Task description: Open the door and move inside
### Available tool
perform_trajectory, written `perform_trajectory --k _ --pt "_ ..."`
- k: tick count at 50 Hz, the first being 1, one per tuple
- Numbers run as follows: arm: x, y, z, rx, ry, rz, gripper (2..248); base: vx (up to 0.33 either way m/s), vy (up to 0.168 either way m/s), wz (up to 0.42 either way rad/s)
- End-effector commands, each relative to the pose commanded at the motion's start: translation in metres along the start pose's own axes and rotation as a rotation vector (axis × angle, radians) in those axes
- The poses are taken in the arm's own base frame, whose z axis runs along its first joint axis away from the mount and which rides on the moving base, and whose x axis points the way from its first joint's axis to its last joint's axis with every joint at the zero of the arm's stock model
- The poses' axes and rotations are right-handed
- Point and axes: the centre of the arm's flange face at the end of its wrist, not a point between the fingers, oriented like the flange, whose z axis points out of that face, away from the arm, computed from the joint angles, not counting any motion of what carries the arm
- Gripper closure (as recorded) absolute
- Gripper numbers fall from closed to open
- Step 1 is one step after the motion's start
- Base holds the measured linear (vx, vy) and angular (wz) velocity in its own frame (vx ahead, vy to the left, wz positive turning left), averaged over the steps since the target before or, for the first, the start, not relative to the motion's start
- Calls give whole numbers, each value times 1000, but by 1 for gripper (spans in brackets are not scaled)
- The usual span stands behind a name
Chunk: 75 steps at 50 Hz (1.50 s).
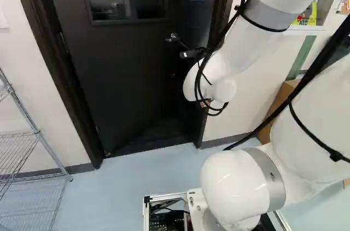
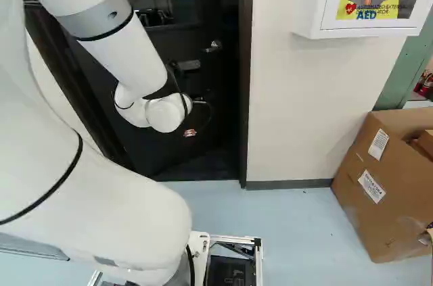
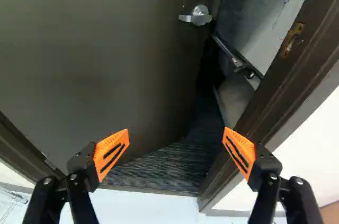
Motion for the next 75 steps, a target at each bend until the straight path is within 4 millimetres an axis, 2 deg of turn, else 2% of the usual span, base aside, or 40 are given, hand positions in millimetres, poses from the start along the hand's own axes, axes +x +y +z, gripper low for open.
perform_trajectory --k 30,75 --pt "0 0 0 0 0 0 3 13 4 3" --pt "0 0 0 0 0 0 3 59 74 -11"
